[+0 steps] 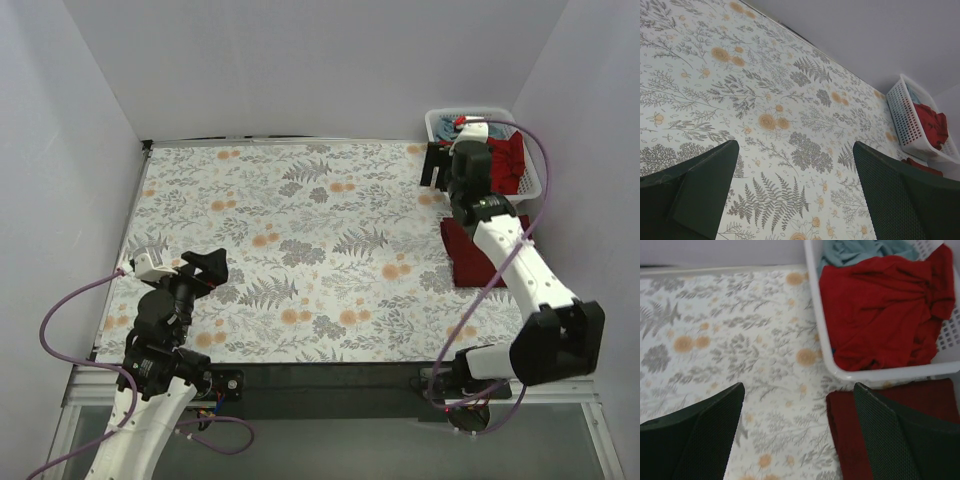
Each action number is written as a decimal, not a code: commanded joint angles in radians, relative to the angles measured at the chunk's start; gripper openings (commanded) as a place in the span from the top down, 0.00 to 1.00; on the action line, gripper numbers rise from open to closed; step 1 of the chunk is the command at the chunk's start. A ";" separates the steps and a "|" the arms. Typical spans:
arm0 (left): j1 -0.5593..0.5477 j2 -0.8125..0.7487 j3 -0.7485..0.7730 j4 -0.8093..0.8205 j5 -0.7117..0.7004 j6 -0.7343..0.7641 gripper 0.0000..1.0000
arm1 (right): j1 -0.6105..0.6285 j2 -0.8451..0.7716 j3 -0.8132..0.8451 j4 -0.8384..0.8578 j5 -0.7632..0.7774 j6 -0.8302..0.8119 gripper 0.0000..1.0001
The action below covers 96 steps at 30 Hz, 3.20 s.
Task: Fold and stack the t-shirts
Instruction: Grab the tshirt from the pile, then move the tshirt to the center of the board, then flatten the tshirt out
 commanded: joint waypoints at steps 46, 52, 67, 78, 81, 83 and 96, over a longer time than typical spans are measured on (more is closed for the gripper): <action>0.003 0.052 -0.015 0.034 0.063 0.040 0.02 | -0.237 0.337 0.506 0.177 -0.217 -0.190 0.99; 0.003 0.052 -0.015 0.031 0.063 0.042 0.02 | -0.071 0.330 0.693 0.143 -0.351 -0.215 0.99; 0.003 0.062 -0.010 0.021 0.069 0.034 0.02 | 0.175 -0.034 0.061 -0.050 -0.897 -0.083 0.93; 0.003 0.114 -0.018 0.039 0.080 0.039 0.03 | 0.184 -0.264 -0.317 -0.250 -0.594 -0.078 0.55; 0.003 0.177 -0.015 0.036 0.101 0.028 0.04 | 0.184 -0.195 -0.317 -0.206 -0.663 -0.037 0.55; 0.003 0.235 0.008 0.028 0.130 0.007 0.05 | 0.188 -0.144 -0.320 -0.179 -0.690 -0.006 0.55; -0.010 0.952 0.204 0.076 0.423 -0.208 0.11 | 0.277 -0.051 -0.383 -0.127 -0.627 -0.002 0.49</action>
